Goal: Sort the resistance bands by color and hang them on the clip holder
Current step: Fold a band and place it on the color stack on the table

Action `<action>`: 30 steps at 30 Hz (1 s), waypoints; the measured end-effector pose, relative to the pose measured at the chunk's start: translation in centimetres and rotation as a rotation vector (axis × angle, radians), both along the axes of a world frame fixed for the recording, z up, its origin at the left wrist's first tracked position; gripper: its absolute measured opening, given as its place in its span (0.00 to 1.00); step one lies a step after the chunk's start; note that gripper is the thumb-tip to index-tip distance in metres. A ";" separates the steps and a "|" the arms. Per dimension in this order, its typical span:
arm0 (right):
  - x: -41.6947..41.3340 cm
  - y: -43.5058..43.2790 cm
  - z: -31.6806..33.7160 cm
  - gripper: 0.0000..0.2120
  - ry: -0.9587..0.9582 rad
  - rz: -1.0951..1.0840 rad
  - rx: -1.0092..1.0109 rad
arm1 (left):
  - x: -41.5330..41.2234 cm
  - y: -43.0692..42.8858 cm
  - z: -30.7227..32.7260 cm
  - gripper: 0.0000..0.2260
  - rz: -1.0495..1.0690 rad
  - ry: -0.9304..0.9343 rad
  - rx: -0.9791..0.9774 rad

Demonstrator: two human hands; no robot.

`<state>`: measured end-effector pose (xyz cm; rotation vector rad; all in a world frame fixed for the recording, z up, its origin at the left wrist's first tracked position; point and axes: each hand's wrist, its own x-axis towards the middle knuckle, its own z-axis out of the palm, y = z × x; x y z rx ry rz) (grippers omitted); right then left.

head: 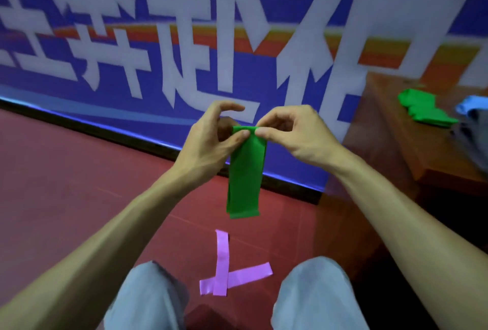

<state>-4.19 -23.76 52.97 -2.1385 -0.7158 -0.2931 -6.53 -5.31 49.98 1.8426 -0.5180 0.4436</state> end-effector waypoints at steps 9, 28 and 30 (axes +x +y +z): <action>-6.0 -5.0 7.7 0.04 -0.206 -0.154 -0.019 | -4.2 -7.1 6.7 0.10 -0.123 0.135 -0.286; -5.6 -20.8 17.6 0.02 -0.199 -0.547 0.185 | -3.6 -21.5 10.3 0.06 -0.337 0.160 0.036; -3.6 -22.9 17.9 0.02 -0.175 -0.586 0.142 | -1.6 -22.6 10.8 0.08 -0.346 0.199 0.049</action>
